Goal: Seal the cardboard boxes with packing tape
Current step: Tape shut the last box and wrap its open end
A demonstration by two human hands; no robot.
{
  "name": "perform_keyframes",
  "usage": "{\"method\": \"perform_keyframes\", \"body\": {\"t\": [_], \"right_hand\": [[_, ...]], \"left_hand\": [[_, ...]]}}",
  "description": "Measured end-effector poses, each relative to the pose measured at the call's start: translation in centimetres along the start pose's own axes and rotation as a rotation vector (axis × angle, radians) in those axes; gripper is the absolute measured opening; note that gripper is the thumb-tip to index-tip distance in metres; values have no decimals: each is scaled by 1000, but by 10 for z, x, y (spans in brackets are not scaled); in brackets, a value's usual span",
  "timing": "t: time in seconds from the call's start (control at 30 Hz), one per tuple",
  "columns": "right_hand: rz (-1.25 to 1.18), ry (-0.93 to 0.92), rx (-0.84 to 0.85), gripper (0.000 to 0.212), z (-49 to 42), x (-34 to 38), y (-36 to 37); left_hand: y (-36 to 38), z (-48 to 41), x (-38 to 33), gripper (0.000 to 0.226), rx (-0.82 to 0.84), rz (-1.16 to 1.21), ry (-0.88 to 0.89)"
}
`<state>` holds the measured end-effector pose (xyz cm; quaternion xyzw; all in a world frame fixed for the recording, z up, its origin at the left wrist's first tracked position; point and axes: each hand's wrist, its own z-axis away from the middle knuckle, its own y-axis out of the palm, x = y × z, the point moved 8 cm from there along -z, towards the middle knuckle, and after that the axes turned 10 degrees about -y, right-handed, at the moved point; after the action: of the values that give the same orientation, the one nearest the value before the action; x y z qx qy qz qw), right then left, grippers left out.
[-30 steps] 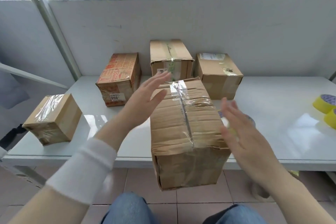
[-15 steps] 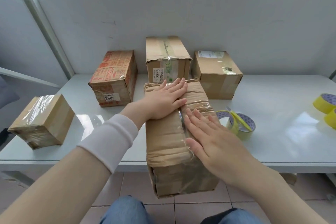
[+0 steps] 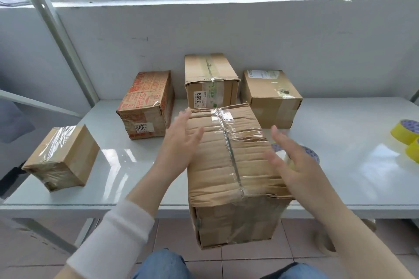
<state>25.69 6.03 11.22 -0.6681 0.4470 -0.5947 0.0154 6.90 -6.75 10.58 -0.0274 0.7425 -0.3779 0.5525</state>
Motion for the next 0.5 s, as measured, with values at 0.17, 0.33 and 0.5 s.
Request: {"method": "perform_keyframes", "body": {"t": [0.17,0.33,0.5], "right_hand": [[-568,425,-6,42,16,-44,24],[-714,452,33,27,17,-38,39],[-729,392,43,23,-10,-20,54]], "left_hand": [[28,40,63,69,303,653,-523],[32,48,48,34,281,801,-510],[2,26,48,26,226,819,-520]]}}
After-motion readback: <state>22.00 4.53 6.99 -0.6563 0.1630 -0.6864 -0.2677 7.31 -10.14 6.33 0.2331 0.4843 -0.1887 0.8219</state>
